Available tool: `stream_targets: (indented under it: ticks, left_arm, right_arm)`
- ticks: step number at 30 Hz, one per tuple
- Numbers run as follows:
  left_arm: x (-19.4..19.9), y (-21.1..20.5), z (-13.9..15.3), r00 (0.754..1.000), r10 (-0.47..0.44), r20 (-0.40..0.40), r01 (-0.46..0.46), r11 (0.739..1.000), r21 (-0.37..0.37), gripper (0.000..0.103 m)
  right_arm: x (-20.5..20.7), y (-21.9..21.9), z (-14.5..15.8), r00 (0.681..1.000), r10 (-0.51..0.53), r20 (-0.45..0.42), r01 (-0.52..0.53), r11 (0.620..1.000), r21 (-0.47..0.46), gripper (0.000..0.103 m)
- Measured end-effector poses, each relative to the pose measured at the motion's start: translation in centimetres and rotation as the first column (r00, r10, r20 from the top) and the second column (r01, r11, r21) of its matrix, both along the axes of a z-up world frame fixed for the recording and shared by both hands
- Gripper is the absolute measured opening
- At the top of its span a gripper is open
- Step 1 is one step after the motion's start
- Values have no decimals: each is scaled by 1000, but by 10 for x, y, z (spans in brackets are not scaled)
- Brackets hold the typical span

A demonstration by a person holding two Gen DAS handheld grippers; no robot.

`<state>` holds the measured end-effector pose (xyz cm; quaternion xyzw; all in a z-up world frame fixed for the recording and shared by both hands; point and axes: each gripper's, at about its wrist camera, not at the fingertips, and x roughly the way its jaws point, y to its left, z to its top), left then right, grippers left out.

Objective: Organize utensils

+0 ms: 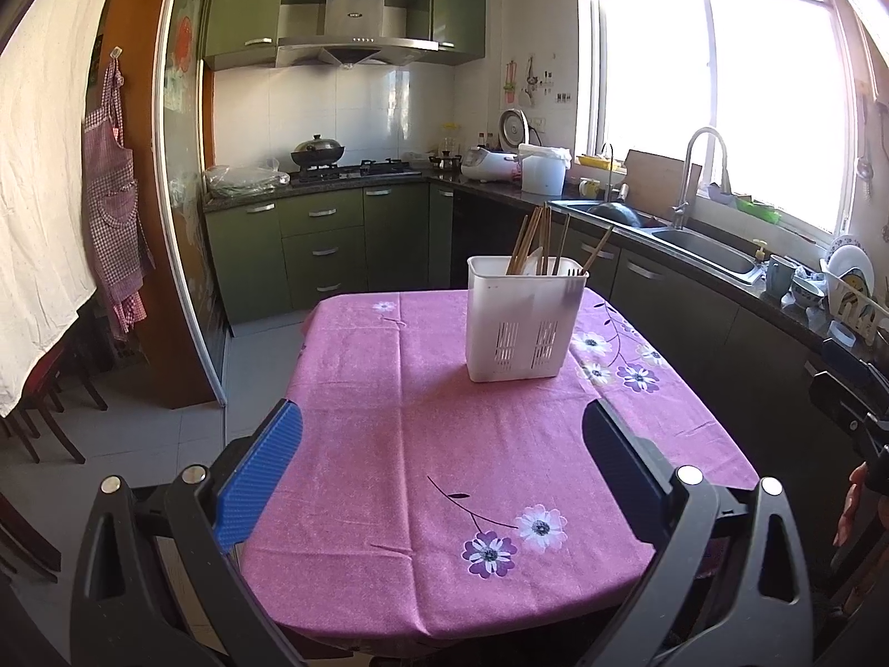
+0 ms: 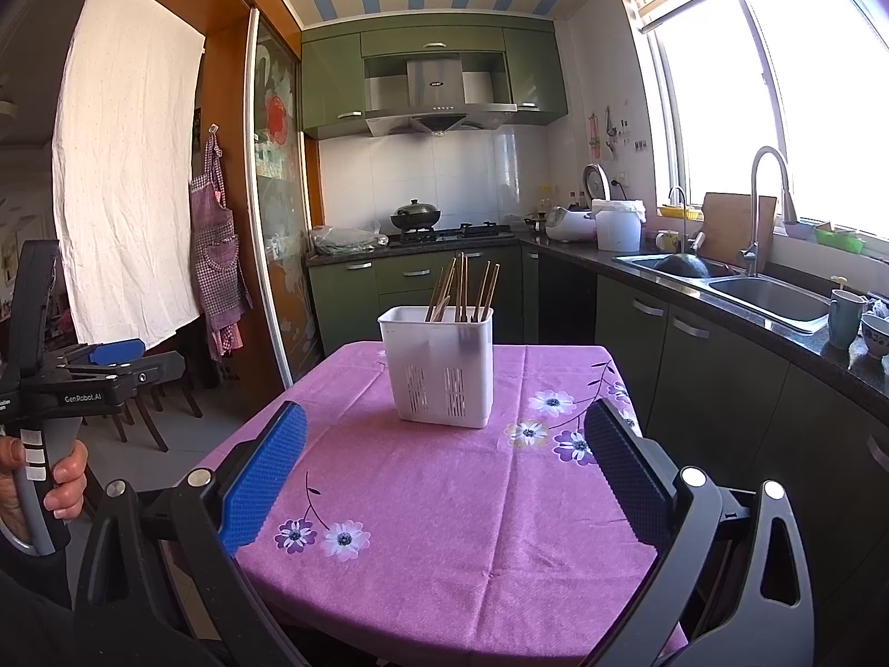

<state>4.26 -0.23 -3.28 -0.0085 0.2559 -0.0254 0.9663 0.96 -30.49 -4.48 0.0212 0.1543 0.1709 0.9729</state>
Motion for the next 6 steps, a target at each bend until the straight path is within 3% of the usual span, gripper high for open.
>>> stream_targets:
  ticks: [6]
  left_arm:
    - [11,3,-10,1000,3,-31,-3,1000,-6,96]
  right_arm:
    - [7,-1,-5,1000,-5,-17,5,1000,-1,98]
